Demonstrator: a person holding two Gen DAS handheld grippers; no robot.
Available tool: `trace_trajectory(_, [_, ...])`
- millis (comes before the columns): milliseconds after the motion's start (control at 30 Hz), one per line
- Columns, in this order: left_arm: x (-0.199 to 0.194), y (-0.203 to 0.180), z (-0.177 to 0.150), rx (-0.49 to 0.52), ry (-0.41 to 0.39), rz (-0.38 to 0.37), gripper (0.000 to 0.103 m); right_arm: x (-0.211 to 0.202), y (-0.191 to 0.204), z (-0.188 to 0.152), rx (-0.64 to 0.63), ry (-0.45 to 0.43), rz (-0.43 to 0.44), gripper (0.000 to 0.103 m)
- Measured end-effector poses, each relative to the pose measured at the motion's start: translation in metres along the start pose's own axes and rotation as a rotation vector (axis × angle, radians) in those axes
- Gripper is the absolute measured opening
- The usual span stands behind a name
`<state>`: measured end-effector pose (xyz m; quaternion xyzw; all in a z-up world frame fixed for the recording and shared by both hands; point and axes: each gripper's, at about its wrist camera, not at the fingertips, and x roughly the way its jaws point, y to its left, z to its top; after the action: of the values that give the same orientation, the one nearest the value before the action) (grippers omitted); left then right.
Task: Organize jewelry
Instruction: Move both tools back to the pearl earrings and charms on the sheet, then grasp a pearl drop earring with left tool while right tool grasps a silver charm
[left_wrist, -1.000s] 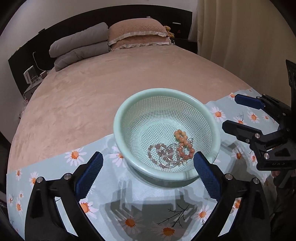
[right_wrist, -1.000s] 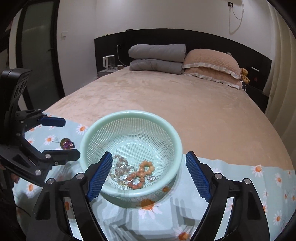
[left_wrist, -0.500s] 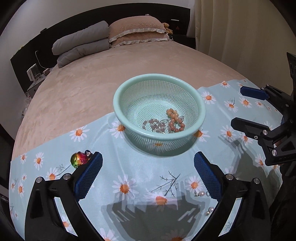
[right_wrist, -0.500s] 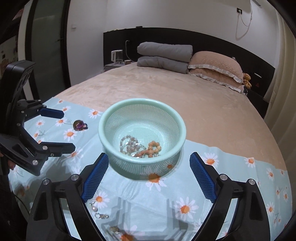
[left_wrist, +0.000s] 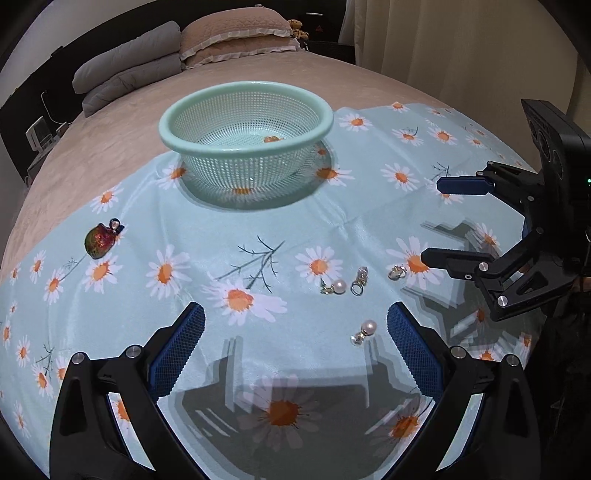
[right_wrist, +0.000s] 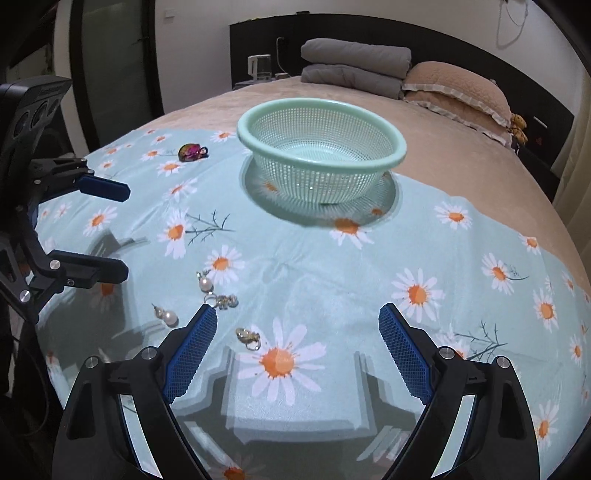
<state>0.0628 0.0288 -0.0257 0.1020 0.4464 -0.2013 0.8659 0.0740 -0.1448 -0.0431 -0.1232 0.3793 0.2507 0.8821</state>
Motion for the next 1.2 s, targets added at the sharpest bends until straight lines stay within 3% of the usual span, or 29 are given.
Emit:
trace_trajectory(533, [0.049,-0.021,-0.026,0.039,0.071,-0.002,0.097,0.030,0.010,-0.032,0.013,0.034,0.052,0.084])
trace_trajectory(867, [0.055,-0.024,-0.035,0.024,-0.056,0.034,0.099,0.042,0.006,-0.035,0.047,0.036,0.080,0.088])
trace_trajectory(1067, [0.054,-0.027,-0.037,0.028,-0.082,0.058,0.098,0.043,0.007,-0.035,0.046,0.037,0.082,0.087])
trace_trajectory(1200, [0.052,-0.031,-0.038,0.035,-0.090,0.070,0.093,0.041,0.013,-0.034,0.016,0.027,0.083,0.077])
